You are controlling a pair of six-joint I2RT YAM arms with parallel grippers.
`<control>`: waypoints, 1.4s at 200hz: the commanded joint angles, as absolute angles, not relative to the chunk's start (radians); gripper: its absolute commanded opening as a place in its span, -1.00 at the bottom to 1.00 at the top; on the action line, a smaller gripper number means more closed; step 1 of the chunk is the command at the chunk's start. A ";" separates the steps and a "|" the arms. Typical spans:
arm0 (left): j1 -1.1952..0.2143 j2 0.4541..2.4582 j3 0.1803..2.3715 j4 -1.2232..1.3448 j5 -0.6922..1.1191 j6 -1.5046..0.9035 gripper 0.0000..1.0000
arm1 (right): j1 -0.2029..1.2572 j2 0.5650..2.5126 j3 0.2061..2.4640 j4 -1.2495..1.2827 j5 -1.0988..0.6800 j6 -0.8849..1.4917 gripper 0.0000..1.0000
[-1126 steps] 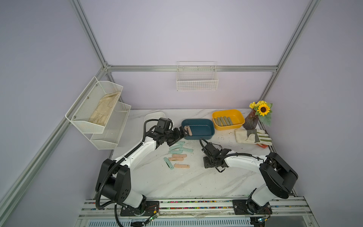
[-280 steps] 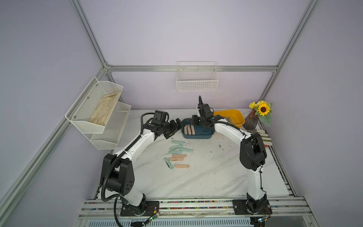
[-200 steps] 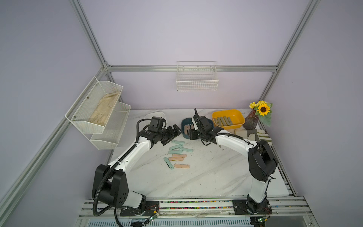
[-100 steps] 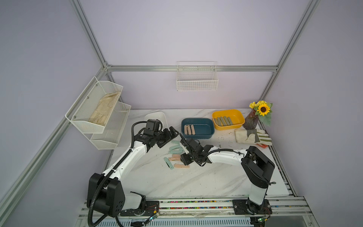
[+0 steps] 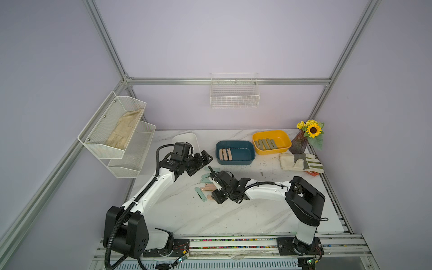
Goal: Place the fruit knives into the storage box by color
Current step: Pick up the fruit knife from the center of the board.
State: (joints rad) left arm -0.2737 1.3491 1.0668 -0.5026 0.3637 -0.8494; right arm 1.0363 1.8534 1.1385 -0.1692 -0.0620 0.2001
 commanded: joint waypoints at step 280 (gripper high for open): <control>-0.270 1.393 1.080 -0.425 0.424 -0.864 0.99 | 1.036 1.623 0.906 -0.265 0.146 0.392 -0.57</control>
